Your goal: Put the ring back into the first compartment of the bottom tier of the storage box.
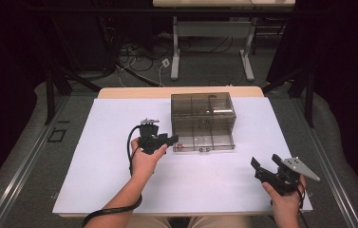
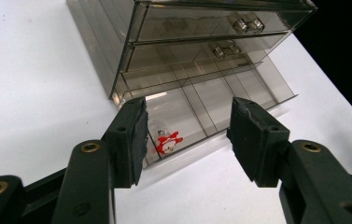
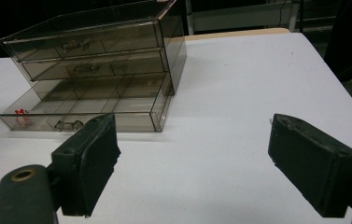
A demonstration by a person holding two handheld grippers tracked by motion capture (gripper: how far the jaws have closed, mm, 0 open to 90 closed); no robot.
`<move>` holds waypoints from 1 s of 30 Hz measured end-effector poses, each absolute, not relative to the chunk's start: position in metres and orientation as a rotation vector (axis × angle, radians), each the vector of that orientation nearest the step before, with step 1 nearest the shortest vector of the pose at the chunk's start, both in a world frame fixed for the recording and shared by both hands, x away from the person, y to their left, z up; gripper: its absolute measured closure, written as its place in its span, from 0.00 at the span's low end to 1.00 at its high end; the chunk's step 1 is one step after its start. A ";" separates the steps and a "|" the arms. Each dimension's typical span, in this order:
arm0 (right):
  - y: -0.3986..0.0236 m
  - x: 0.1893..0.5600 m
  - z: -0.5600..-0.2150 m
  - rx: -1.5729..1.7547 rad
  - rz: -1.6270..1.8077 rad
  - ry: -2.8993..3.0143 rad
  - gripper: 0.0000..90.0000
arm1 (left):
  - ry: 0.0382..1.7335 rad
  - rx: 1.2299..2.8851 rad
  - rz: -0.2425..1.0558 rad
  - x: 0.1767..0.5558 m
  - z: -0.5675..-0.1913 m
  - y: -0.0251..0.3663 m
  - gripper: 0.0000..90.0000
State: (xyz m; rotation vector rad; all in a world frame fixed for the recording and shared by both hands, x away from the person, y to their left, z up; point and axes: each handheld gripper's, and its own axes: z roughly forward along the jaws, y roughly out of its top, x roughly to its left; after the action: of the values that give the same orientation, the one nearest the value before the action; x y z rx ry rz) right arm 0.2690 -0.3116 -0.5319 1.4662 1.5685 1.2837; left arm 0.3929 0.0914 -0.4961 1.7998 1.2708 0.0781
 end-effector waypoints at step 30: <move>-0.311 0.269 -0.532 1.464 1.290 1.567 0.17 | 1.093 1.834 0.273 0.350 -0.491 0.135 0.30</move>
State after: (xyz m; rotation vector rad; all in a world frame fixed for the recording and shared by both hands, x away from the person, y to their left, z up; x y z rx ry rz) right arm 0.2688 -0.3106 -0.5318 1.4644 1.5668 1.2900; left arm 0.3496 0.1351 -0.4911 1.8345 1.0929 0.2734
